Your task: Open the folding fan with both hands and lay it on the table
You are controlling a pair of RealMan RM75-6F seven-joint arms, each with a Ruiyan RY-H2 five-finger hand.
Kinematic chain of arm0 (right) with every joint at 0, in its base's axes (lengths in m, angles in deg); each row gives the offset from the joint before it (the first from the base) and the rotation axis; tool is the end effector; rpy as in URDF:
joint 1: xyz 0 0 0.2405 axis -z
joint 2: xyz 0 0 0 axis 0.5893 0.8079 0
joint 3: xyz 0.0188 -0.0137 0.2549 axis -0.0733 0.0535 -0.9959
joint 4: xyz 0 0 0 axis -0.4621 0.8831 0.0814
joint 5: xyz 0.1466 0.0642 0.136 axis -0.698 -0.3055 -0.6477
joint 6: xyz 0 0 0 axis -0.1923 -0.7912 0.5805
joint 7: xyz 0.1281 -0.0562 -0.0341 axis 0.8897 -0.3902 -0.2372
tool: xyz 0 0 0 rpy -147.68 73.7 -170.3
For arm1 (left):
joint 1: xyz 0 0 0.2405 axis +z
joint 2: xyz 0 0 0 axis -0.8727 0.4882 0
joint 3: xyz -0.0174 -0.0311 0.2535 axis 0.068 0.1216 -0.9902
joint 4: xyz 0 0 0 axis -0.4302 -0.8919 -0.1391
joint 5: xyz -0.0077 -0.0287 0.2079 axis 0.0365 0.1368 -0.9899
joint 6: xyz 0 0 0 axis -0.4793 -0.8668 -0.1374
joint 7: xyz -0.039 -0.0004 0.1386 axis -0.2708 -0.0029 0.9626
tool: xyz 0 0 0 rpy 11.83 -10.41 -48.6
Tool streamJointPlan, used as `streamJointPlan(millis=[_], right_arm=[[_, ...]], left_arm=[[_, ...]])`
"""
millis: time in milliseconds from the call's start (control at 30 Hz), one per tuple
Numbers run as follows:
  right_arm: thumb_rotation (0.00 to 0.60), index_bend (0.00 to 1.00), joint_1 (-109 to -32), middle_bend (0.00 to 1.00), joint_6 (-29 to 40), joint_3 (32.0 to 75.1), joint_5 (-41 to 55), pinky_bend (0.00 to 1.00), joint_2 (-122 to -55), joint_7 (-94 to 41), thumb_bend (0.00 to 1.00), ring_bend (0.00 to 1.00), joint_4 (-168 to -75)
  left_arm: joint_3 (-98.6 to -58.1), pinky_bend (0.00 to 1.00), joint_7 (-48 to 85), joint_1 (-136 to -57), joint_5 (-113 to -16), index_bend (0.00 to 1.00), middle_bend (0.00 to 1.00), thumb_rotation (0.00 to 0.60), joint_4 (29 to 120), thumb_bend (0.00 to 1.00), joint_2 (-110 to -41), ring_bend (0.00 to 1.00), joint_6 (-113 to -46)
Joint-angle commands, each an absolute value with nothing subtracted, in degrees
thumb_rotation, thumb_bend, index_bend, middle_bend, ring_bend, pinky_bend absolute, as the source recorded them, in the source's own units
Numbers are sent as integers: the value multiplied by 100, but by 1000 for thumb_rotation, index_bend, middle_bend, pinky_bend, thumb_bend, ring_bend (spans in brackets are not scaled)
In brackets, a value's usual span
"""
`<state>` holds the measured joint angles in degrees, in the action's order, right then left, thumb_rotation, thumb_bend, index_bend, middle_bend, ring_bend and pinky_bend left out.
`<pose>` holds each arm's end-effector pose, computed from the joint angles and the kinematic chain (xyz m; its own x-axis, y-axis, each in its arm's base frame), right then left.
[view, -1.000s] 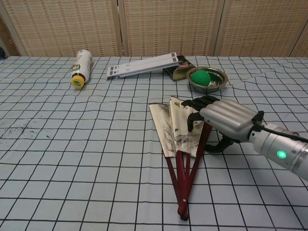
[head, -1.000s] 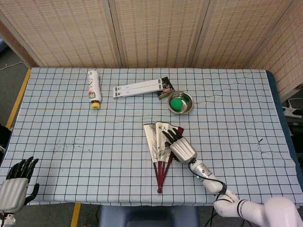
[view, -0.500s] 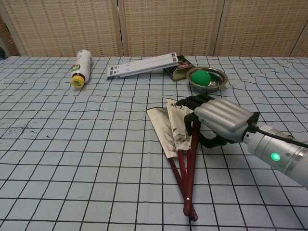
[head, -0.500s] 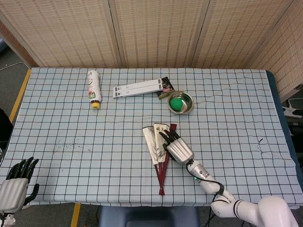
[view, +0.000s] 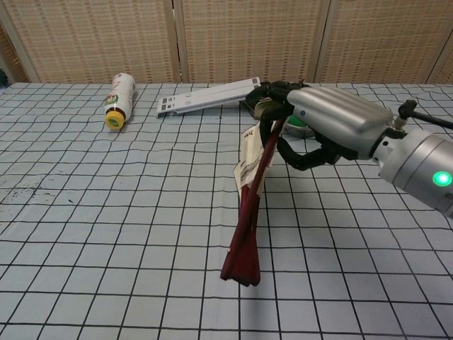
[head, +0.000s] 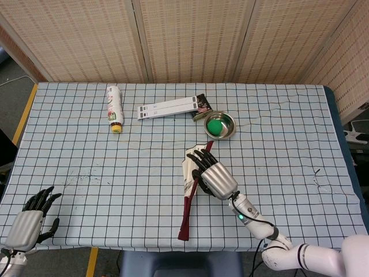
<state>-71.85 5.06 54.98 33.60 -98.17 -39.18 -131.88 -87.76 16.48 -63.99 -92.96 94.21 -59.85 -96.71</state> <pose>-0.1193 -0.2953 -0.0211 0.3496 -0.0999 0.9315 -0.7717 -0.5946 0.2259 -0.3096 0.1550 0.1161 0.3253 0.1568 0.9325 0.9456 -0.0452 -0.3223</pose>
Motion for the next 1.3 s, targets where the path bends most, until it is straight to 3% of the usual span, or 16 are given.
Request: streamJointPlan(millis=[33,400,667,933,1100,1300], right_arm=[[600,651,-7390,73,969,4982,2559,78,-9142,-4357,705,0,-14413],[600,653,-8150,85,1222,3896,270,78,-9142,-5060,705,0,-15551],[600,656,-8871,85,682,3377,-905,78,-9639,-5630,705,0,-15120],[600,661,-9433,85,169,3115,-1365,78,-10231,-5784,705,0,-14361],[600,664,-9872,85,-26,3043,-1396,79,-10754,-5856,706,0,-13864],[600,666,-10392,85,-203,2921,-1496,79,-11298,-6097,705,0,-13174]], left_arm=[[-8738,113,409,-6794,-9783,181,0,600,8953,474,-6355,0,-9543],[-8826,109,-1901,-7337,-9871,179,0,600,8706,466,-6879,0,-9158],[-8958,108,-3011,-7342,-9630,207,0,600,9224,464,-6562,0,-9088],[-8854,110,-3821,-7348,-9352,113,0,598,10183,459,-6113,0,-9105],[-8679,106,-3237,-7550,-8904,51,0,567,10874,469,-6142,0,-8721],[-8336,98,-1818,-7686,-8069,16,0,559,11355,460,-6724,0,-8622]])
